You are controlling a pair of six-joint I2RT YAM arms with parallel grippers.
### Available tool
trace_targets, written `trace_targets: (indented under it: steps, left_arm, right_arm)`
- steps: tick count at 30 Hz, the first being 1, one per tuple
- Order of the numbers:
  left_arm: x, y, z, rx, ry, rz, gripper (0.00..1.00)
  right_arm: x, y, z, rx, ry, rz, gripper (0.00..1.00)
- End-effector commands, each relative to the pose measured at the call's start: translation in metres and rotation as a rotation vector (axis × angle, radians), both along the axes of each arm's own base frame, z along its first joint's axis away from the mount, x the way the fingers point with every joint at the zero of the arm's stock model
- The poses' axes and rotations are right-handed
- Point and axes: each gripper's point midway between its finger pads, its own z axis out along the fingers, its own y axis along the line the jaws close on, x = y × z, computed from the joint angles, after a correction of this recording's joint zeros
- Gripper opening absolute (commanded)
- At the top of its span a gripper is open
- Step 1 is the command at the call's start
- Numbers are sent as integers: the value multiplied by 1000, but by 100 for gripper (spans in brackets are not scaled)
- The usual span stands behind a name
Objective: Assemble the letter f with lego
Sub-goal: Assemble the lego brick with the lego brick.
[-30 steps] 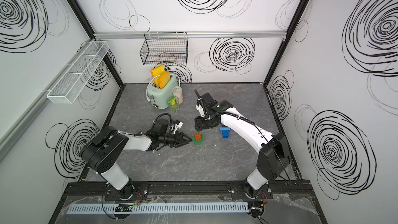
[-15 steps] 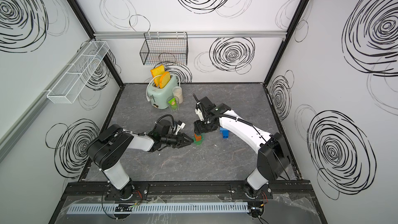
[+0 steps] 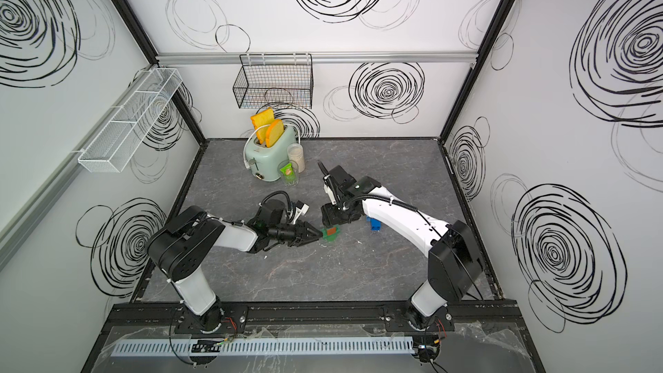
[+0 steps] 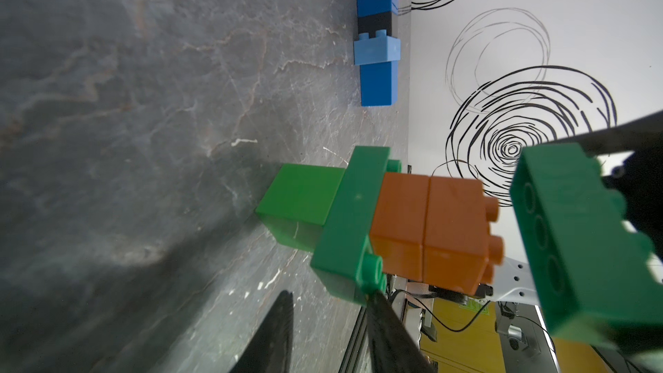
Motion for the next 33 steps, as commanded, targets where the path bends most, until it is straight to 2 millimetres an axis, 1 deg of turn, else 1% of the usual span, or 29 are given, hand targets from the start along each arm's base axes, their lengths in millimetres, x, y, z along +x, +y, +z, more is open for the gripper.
trace_targets:
  steps: [1,16,33]
  left_arm:
    - [5,-7,10,-36,-32,-11,38]
    - [5,-6,8,-33,-26,-6,37]
    - [4,-5,8,-31,-25,-2,37]
  right_arm:
    - [2,-2,0,-3,-21,-33,55]
    - [4,1,-4,-2,-22,-37,55]
    - [1,0,-14,-15,-11,-44,55]
